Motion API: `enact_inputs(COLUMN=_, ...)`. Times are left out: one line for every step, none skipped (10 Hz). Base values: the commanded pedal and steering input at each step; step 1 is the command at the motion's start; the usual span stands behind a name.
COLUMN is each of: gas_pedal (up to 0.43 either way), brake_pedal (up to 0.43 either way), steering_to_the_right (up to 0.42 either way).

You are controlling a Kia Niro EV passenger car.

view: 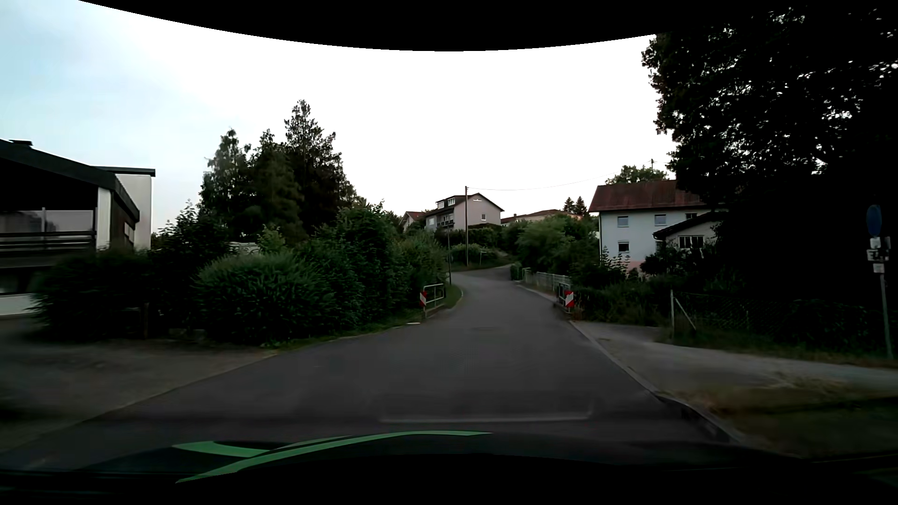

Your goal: Follow the waypoints while adhering to traffic rules and regulations

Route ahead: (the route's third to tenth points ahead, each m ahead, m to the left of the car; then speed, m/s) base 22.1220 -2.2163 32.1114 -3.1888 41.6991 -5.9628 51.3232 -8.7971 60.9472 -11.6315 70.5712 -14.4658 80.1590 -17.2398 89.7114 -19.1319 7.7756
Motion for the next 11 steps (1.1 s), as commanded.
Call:
enact_inputs(gas_pedal=0.008, brake_pedal=0.0, steering_to_the_right=0.062)
enact_inputs(gas_pedal=0.008, brake_pedal=0.0, steering_to_the_right=0.062)
enact_inputs(gas_pedal=0.008, brake_pedal=0.0, steering_to_the_right=0.062)
enact_inputs(gas_pedal=0.008, brake_pedal=0.0, steering_to_the_right=0.061)
enact_inputs(gas_pedal=0.008, brake_pedal=0.0, steering_to_the_right=0.058)
enact_inputs(gas_pedal=0.008, brake_pedal=0.0, steering_to_the_right=0.057)
enact_inputs(gas_pedal=0.008, brake_pedal=0.0, steering_to_the_right=0.055)
enact_inputs(gas_pedal=0.008, brake_pedal=0.0, steering_to_the_right=0.05)
enact_inputs(gas_pedal=0.008, brake_pedal=0.0, steering_to_the_right=0.044)
enact_inputs(gas_pedal=0.008, brake_pedal=0.0, steering_to_the_right=0.039)
enact_inputs(gas_pedal=0.008, brake_pedal=0.0, steering_to_the_right=0.034)
